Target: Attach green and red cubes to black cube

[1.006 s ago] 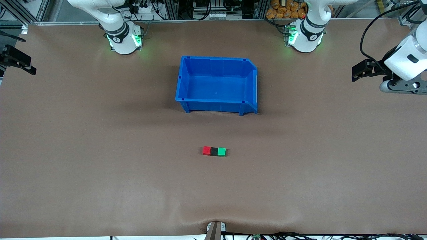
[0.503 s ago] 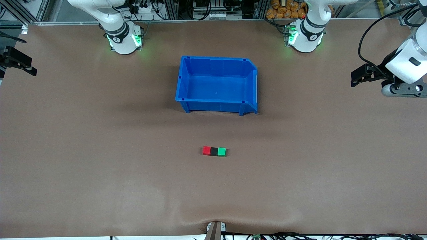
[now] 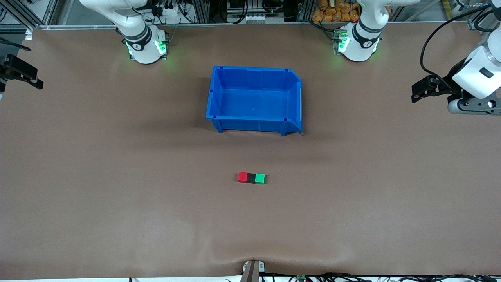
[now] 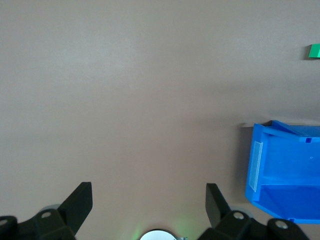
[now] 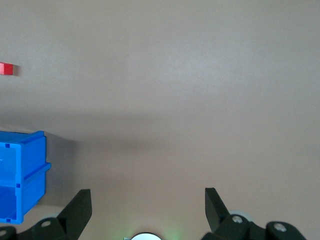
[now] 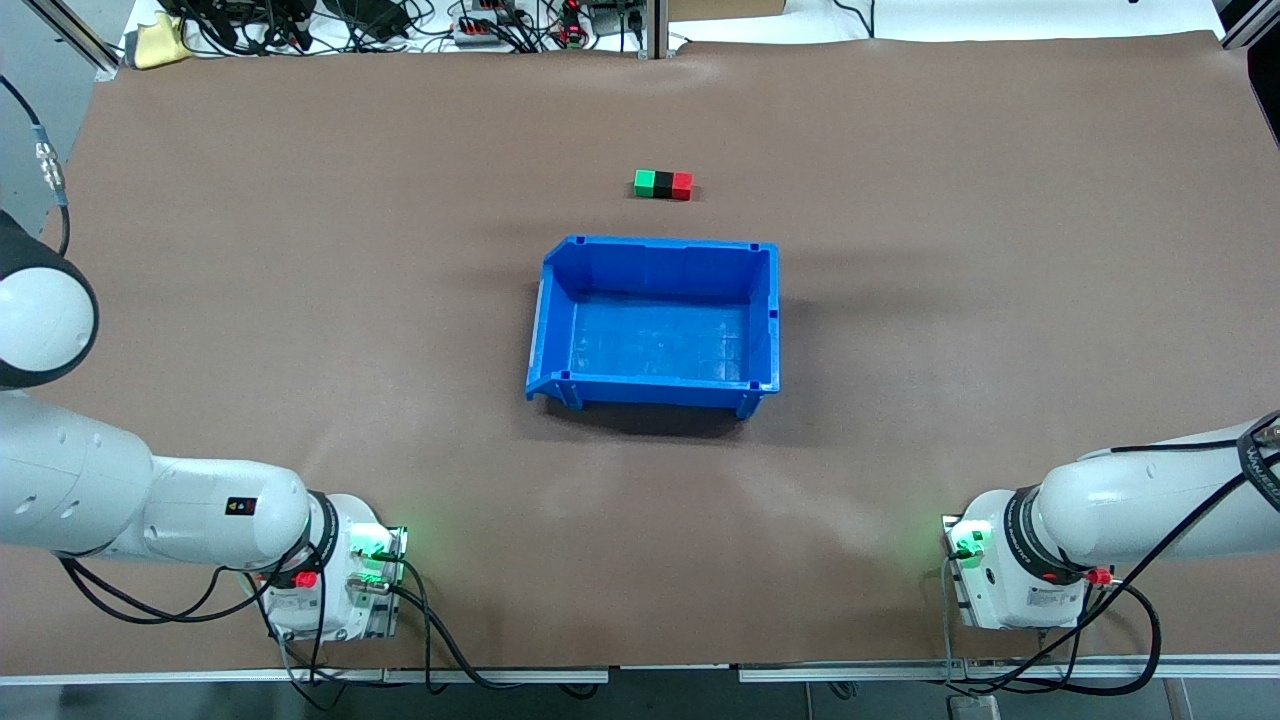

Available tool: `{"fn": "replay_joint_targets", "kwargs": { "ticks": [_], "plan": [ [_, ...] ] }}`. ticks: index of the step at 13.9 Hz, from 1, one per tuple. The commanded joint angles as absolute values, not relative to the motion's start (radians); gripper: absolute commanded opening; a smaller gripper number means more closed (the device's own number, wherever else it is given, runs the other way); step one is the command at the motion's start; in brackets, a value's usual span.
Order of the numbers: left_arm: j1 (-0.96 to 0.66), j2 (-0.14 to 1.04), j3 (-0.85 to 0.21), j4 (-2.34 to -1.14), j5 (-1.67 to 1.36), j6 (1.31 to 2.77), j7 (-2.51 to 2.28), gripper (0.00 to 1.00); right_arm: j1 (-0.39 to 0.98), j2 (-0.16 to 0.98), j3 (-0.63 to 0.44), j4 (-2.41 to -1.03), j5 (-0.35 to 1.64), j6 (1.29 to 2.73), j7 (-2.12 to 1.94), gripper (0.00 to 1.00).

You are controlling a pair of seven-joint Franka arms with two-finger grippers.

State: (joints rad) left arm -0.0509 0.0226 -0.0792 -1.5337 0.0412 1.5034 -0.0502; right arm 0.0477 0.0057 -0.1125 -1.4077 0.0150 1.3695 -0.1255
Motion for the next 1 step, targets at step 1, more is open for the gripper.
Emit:
{"fn": "replay_joint_targets", "kwargs": {
  "ticks": [1],
  "plan": [
    [-0.046, 0.028, -0.081, -1.520, 0.037, 1.503, -0.046, 1.00, 0.031, 0.023, -0.103, -1.399, 0.018, 1.381, -0.137, 1.00]
  ]
}}
